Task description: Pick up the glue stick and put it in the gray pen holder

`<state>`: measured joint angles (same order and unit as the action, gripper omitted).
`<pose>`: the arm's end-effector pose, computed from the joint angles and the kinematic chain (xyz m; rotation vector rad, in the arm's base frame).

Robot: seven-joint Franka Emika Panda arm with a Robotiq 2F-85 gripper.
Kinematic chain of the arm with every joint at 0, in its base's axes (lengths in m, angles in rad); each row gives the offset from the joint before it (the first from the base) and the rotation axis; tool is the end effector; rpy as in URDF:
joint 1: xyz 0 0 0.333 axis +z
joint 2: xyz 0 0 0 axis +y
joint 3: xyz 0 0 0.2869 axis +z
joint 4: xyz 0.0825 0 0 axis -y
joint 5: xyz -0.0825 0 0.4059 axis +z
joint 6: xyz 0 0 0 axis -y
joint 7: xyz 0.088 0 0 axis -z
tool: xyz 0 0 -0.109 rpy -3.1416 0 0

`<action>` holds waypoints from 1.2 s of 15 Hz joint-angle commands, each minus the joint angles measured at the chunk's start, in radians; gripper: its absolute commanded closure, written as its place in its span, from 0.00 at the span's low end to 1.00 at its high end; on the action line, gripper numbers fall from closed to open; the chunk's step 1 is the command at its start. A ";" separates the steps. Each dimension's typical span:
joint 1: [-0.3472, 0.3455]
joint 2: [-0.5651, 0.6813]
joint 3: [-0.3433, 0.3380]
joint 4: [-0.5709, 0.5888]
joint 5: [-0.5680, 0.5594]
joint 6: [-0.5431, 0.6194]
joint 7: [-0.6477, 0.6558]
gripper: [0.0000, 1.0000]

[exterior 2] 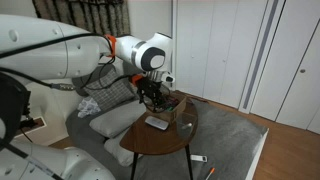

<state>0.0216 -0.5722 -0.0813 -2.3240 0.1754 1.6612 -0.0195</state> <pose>0.4065 -0.0093 0.5119 -2.9174 0.0719 0.1249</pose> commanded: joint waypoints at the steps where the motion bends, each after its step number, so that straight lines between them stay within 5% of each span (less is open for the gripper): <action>1: -0.018 0.002 0.013 0.003 0.007 -0.004 -0.007 0.00; 5: -0.018 0.002 0.013 0.003 0.007 -0.004 -0.007 0.00; 13: 0.030 0.292 0.022 0.158 -0.126 0.457 -0.259 0.00; 17: 0.078 0.419 0.040 0.209 -0.075 0.468 -0.411 0.00; 18: 0.057 0.356 0.048 0.159 -0.099 0.475 -0.344 0.00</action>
<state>0.0901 -0.2144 -0.0434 -2.1656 0.0739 2.1385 -0.3636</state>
